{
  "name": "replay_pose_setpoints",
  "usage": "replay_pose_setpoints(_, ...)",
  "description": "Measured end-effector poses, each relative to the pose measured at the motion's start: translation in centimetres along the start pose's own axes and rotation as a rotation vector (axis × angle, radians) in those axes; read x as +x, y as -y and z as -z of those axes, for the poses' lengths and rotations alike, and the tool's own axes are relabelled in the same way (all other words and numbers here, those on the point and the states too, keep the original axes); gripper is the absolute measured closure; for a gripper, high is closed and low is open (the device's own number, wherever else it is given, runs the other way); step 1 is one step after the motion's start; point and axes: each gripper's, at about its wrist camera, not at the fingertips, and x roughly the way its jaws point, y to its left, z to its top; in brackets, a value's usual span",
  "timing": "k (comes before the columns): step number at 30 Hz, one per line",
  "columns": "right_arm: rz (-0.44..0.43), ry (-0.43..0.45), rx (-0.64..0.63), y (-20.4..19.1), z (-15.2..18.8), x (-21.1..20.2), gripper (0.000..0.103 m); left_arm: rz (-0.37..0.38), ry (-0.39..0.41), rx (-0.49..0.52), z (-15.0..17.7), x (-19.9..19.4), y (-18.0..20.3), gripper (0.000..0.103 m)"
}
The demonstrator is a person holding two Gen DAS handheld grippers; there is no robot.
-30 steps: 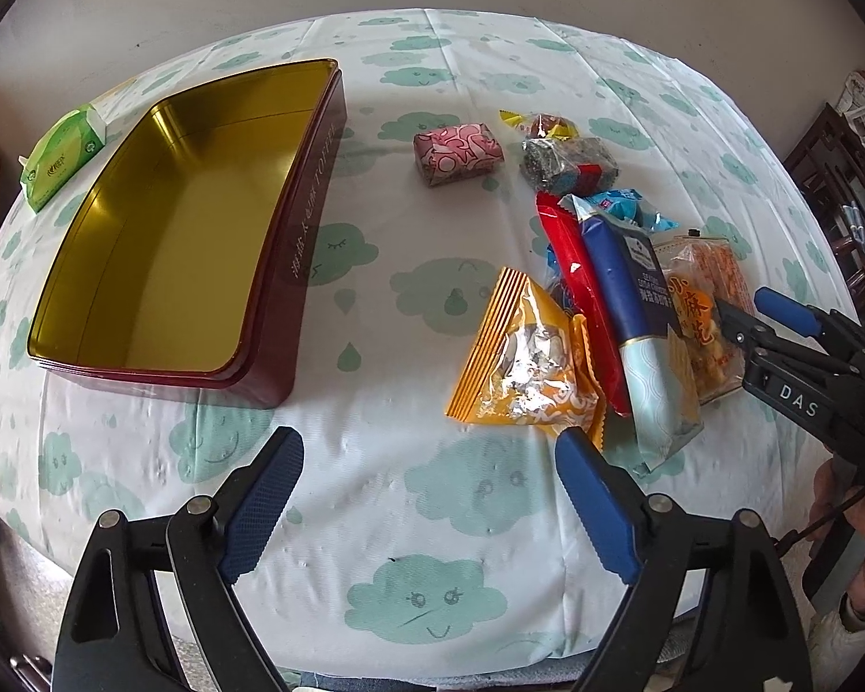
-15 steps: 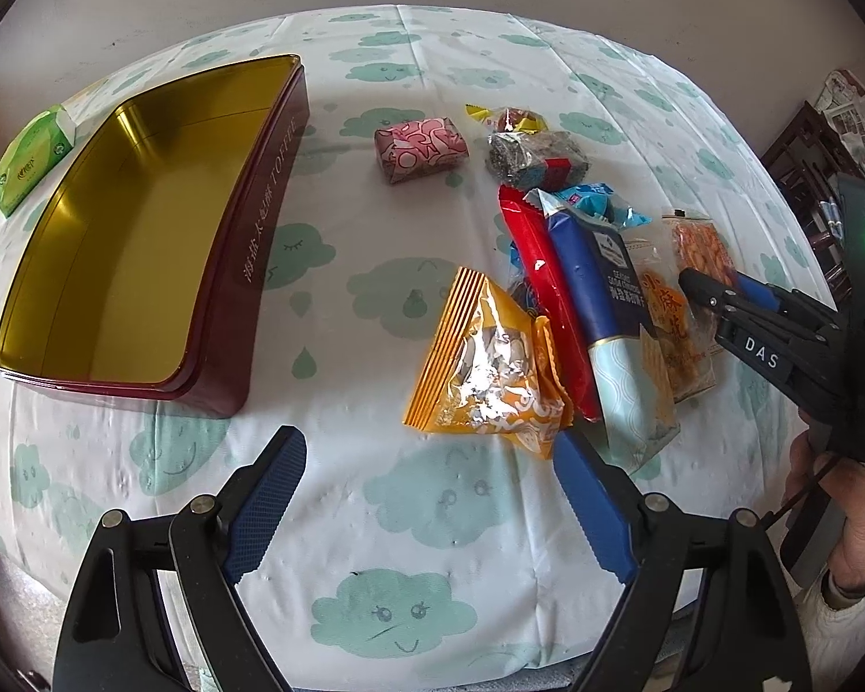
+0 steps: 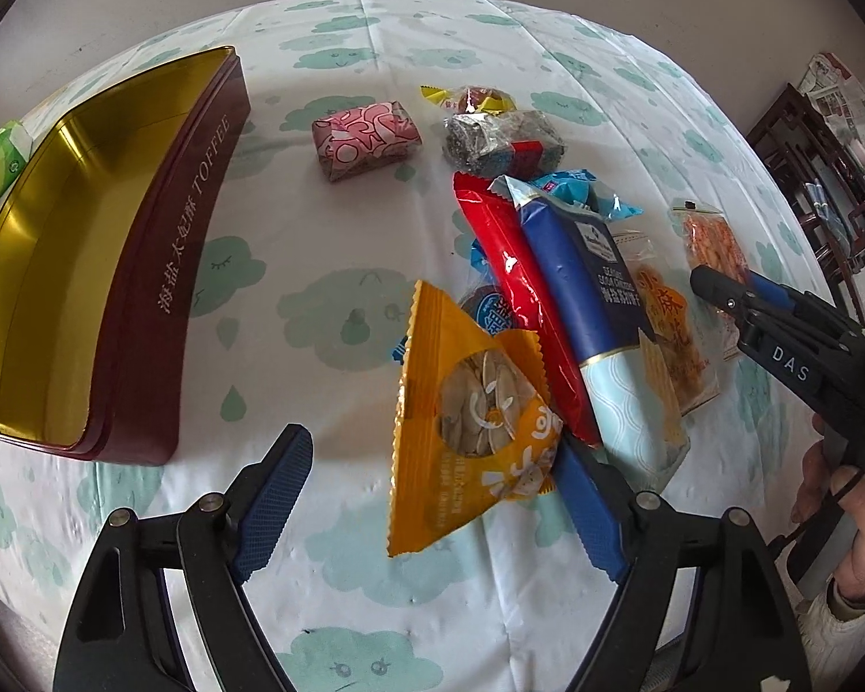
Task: Organize snacks
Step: 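Grasp the clear twisted-dough bag with the right tool while the left tool grasps the orange triangular bag, then carry the orange triangular bag over the gold tin and release it with the left tool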
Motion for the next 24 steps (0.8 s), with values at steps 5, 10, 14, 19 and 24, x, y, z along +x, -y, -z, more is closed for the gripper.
replay_pose_setpoints(5,-0.002,0.004,0.002,0.1,0.1,0.0,0.063,-0.023,0.016,0.032,-0.2,0.0,0.5,0.047)
replay_pose_setpoints(10,-0.001,0.004,0.001,0.1,0.1,0.0,0.062,0.039,0.014,-0.021,-0.4,-0.3,-0.6,0.062)
replay_pose_setpoints(14,0.000,0.004,0.000,0.1,0.1,0.0,0.062,0.042,0.018,-0.022,-0.2,-0.6,-1.0,0.066)
replay_pose_setpoints(19,0.009,0.004,-0.006,0.0,0.0,0.0,0.062,0.049,0.031,-0.021,-0.2,-1.4,-1.2,0.068)
replay_pose_setpoints(24,0.011,0.001,-0.010,0.0,0.0,0.0,0.062,0.044,0.048,-0.018,-0.4,-2.6,-1.4,0.069)
